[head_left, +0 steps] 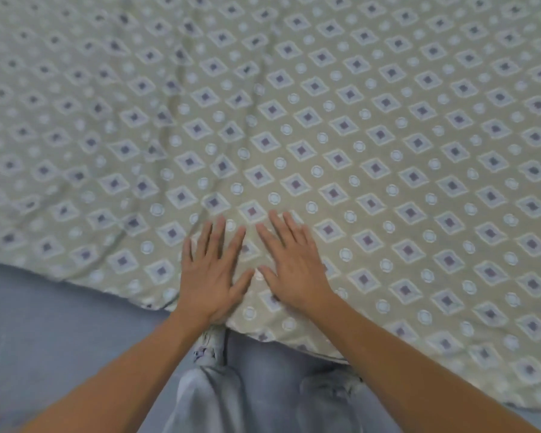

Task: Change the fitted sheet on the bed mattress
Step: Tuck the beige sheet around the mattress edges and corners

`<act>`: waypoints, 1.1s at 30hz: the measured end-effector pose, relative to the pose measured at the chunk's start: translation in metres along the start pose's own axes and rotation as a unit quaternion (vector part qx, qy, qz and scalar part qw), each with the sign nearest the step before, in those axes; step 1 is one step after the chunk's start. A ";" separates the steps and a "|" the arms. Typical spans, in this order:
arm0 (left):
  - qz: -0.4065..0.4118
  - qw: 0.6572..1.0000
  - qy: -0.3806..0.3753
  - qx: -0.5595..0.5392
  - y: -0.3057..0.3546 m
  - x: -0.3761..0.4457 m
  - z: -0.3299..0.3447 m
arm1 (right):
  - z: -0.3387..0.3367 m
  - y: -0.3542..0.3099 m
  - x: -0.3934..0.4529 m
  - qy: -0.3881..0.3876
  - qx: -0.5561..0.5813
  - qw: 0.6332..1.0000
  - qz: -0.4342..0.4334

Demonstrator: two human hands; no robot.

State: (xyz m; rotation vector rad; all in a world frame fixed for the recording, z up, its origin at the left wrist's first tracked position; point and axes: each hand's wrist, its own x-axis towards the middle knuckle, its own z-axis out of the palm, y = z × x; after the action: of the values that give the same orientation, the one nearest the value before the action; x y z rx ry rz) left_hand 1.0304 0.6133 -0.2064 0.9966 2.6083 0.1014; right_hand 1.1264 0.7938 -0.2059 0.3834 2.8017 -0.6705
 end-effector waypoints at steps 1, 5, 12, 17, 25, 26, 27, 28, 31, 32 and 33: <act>0.016 1.000 0.005 0.001 -0.010 -0.009 0.001 | 0.007 -0.007 -0.003 0.004 -0.017 1.000 0.009; 0.030 0.999 0.023 0.010 -0.035 -0.030 -0.005 | 0.014 -0.024 -0.028 0.026 -0.041 0.999 0.020; -0.084 0.995 0.029 -0.048 -0.064 -0.045 -0.044 | -0.020 -0.069 0.019 -0.017 -0.030 0.999 -0.005; -0.155 0.981 0.082 -0.077 -0.082 -0.055 -0.125 | -0.087 -0.135 0.056 -0.032 0.026 0.997 -0.060; -0.197 0.966 0.146 -0.079 -0.062 -0.104 -0.299 | -0.245 -0.216 0.007 -0.001 0.097 0.988 -0.121; -0.204 0.963 0.158 -0.078 -0.058 -0.119 -0.317 | -0.260 -0.224 -0.007 0.004 0.098 0.986 -0.135; -0.211 0.960 0.168 -0.078 -0.054 -0.135 -0.335 | -0.274 -0.233 -0.020 0.009 0.100 0.984 -0.148; -0.218 0.957 0.175 -0.079 -0.049 -0.152 -0.353 | -0.287 -0.240 -0.033 0.012 0.103 0.982 -0.159; -0.246 0.947 0.186 -0.087 -0.036 -0.204 -0.394 | -0.320 -0.261 -0.067 0.005 0.097 0.977 -0.190; -0.258 0.943 0.188 -0.093 -0.033 -0.222 -0.406 | -0.330 -0.270 -0.077 -0.002 0.089 0.975 -0.202; -0.271 0.938 0.192 -0.098 -0.031 -0.239 -0.415 | -0.340 -0.280 -0.085 -0.010 0.084 0.973 -0.214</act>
State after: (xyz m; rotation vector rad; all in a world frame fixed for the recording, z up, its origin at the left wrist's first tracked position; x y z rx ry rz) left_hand 1.0334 0.4559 0.2471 0.1758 3.0453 0.4441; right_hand 1.0652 0.6958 0.2269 -0.2104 2.8369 -0.9973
